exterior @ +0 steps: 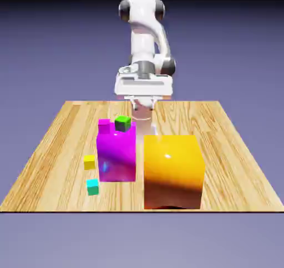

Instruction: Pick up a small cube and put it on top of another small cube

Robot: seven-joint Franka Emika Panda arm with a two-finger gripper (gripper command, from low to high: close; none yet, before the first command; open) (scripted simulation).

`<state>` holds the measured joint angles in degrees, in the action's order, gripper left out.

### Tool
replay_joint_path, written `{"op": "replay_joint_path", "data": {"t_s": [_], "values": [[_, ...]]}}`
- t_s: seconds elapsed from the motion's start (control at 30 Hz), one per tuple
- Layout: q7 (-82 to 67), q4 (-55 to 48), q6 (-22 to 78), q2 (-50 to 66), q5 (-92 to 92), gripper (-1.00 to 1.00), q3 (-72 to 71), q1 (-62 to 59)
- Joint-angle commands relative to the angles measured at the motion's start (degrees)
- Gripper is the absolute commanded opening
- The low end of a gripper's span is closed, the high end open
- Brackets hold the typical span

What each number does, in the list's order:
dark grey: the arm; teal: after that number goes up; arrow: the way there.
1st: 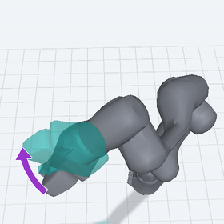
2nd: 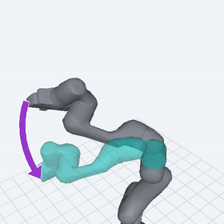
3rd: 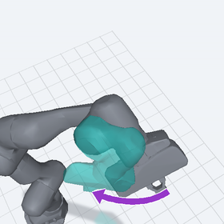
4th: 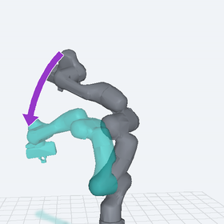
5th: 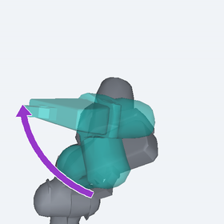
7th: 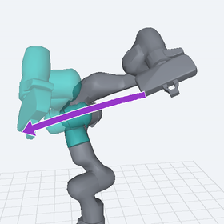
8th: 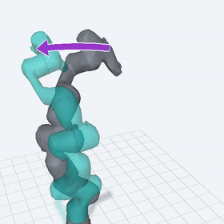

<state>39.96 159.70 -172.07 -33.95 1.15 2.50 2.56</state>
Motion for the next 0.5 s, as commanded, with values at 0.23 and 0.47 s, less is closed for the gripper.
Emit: {"op": "replay_joint_path", "data": {"t_s": [0.23,0.47], "values": [[-16.59,-8.63,12.84,-8.60,7.62,0.00,16.61,12.45],[-31.11,-16.18,24.08,-16.12,14.29,0.00,31.15,23.34]]}}
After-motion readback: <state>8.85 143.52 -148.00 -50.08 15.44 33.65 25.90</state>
